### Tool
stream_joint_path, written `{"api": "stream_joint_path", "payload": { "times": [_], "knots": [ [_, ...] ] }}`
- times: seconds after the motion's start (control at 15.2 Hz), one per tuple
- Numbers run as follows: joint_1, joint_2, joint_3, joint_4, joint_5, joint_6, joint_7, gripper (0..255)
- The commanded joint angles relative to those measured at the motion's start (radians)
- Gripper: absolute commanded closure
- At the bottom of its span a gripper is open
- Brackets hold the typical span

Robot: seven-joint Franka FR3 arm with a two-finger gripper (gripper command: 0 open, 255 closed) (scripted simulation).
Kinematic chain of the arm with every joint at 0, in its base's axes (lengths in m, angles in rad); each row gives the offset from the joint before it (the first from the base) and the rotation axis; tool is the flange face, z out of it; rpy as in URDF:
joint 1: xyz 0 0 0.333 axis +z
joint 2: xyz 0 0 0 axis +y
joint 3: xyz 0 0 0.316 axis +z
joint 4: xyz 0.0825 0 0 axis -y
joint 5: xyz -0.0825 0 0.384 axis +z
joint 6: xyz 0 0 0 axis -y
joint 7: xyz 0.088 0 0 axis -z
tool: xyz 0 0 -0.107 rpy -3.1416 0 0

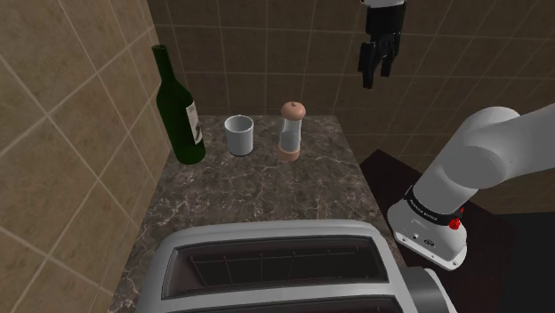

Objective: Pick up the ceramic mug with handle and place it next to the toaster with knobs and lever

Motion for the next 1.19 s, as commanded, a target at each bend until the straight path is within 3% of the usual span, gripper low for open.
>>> {"api": "stream_joint_path", "payload": {
  "times": [0.0,0.59,1.12],
  "knots": [
    [0.000,0.000,0.000,0.000,0.000,0.000,0.000,0],
    [0.042,0.238,0.146,0.059,0.080,0.224,0.158,0],
    [0.061,0.502,0.263,0.198,0.065,0.385,0.308,0]
  ]
}}
